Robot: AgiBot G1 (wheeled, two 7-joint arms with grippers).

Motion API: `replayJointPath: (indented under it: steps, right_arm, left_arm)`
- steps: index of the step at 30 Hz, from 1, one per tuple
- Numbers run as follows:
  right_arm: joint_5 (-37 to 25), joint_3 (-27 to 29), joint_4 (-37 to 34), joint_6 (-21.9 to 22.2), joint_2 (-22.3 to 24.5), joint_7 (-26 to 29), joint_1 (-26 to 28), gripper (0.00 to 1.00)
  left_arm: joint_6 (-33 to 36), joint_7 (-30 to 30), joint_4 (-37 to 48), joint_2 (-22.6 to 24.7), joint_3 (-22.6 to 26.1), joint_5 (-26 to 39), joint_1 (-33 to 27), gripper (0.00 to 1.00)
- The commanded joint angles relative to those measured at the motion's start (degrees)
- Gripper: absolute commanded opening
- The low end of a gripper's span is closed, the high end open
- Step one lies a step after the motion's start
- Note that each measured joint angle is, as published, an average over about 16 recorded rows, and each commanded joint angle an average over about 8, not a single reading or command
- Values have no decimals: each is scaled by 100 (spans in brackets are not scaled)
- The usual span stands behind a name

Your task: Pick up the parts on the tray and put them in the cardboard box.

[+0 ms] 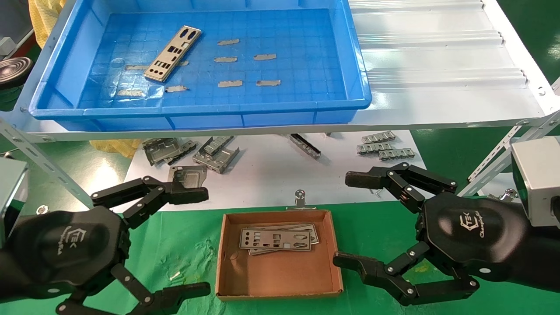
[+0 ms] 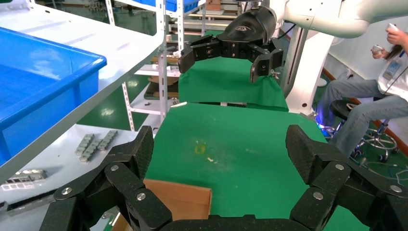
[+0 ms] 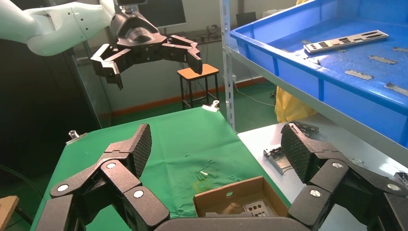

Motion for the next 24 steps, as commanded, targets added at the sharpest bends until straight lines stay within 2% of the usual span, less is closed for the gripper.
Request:
replayJointPath:
  steps: [1,22,23,24]
  right_arm:
    - [0,0,0,0,0,0,0,100]
    - [0,0,0,0,0,0,0,100]
    - [0,0,0,0,0,0,0,97]
    - [0,0,0,0,0,0,0,85]
  left_arm:
    - [0,0,0,0,0,0,0,100]
    - [0,0,0,0,0,0,0,100]
    - [0,0,0,0,0,0,0,100]
    - [0,0,0,0,0,0,0,100]
